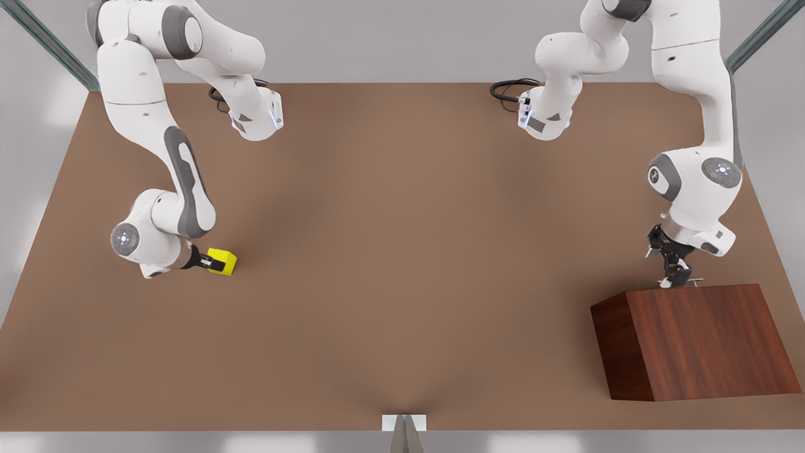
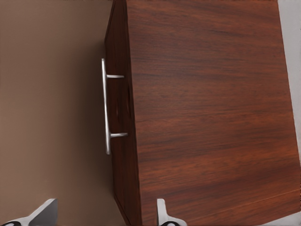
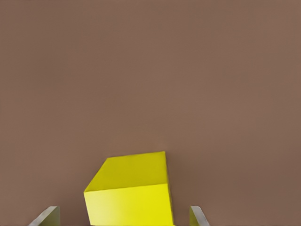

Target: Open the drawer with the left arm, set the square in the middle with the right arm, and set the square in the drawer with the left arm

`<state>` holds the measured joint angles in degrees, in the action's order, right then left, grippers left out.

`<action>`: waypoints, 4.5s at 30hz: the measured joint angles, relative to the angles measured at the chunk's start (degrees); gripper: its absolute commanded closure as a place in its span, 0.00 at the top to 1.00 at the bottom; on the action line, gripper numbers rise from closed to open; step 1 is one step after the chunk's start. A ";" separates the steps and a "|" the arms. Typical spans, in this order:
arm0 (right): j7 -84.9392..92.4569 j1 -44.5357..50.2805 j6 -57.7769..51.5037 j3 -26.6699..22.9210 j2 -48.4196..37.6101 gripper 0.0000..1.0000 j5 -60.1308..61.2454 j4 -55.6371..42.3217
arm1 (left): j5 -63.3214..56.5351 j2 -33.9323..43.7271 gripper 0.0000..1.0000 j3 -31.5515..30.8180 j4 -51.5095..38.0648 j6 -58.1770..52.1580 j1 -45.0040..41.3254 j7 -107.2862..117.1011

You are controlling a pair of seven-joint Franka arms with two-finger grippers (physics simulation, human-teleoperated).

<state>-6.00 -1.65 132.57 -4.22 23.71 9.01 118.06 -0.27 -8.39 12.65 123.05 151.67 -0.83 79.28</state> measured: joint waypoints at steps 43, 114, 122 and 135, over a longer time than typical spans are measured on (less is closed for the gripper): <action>-23.29 12.83 0.64 7.51 -4.95 0.65 0.12 -0.69 | 0.67 -6.11 1.00 6.66 3.25 2.05 3.48 -1.05; 6.00 -4.51 -36.77 6.41 -5.95 1.00 -9.02 -45.28 | -12.07 -31.12 1.00 -20.30 -28.74 -18.59 -33.61 -88.86; 6.00 -4.50 -36.77 6.41 -5.95 1.00 -9.18 -45.29 | -12.95 -33.96 0.96 -20.21 -27.95 -15.88 -34.15 -87.72; 5.47 -4.59 -36.69 6.41 -5.95 1.00 -9.19 -45.38 | -13.25 -34.00 0.69 -20.21 -28.03 -16.02 -34.15 -86.63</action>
<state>-0.53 -6.24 95.89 2.20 17.75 -0.18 72.69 -13.52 -42.39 -7.56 95.02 135.66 -34.98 -7.35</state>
